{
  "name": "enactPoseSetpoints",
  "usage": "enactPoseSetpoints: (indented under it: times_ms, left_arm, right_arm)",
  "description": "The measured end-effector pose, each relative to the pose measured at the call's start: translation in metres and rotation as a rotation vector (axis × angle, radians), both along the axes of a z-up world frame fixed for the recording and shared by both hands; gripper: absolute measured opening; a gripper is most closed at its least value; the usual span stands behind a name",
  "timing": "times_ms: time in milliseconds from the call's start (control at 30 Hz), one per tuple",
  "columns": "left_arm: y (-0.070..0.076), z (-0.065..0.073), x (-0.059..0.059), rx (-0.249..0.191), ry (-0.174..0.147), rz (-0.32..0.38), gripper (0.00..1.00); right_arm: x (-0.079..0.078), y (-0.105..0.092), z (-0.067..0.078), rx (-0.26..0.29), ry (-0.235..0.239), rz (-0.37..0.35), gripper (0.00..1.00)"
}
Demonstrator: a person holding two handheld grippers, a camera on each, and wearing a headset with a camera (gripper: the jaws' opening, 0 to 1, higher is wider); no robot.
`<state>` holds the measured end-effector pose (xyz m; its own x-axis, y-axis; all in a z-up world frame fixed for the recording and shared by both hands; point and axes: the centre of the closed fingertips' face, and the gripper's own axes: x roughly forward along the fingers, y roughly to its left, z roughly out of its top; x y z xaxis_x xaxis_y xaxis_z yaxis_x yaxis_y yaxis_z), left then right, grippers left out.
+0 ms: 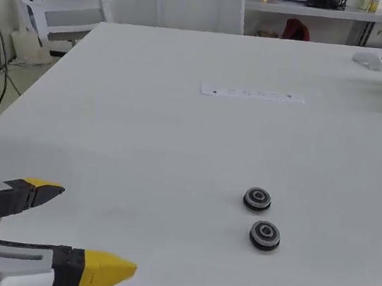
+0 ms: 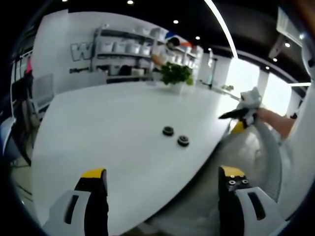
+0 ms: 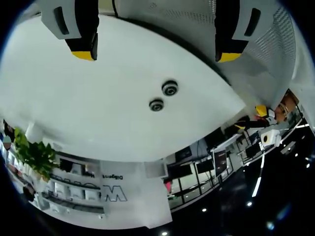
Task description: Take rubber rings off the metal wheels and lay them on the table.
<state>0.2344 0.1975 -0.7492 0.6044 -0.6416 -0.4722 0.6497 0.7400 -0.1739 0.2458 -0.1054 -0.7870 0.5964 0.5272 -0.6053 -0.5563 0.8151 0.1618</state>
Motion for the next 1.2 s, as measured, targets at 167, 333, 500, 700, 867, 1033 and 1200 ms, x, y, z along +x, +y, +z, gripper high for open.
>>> enactPoseSetpoints:
  times_ms: [167, 333, 500, 700, 867, 1033, 1200]
  left_arm:
    - [0.0, 0.0, 0.0, -0.009, 0.005, 0.006, 0.96]
    - [0.0, -0.001, 0.0, -0.005, 0.009, 0.007, 0.96]
    - [0.001, -0.003, 0.001, -0.005, 0.025, 0.017, 0.98]
    - [0.002, -0.003, 0.001, -0.002, 0.025, 0.03, 0.97]
    - [0.003, -0.004, 0.002, 0.017, 0.03, 0.037, 0.99]
    - [0.009, -0.004, 0.004, 0.004, 0.033, 0.095, 1.0]
    - [0.009, -0.001, 0.004, 0.015, 0.045, 0.101, 1.0]
  right_arm:
    - [0.001, -0.001, 0.0, 0.005, -0.004, -0.006, 0.99]
    - [0.001, -0.001, 0.0, 0.01, -0.005, -0.005, 0.99]
    - [0.002, -0.002, 0.001, 0.025, -0.013, -0.009, 0.99]
    - [0.003, 0.0, 0.002, 0.04, -0.02, 0.001, 0.99]
    - [0.005, 0.001, 0.004, 0.081, -0.025, 0.0, 0.99]
    - [0.001, 0.012, 0.006, 0.118, -0.009, 0.065, 0.99]
    - [0.002, 0.008, 0.006, 0.155, 0.033, 0.078, 0.99]
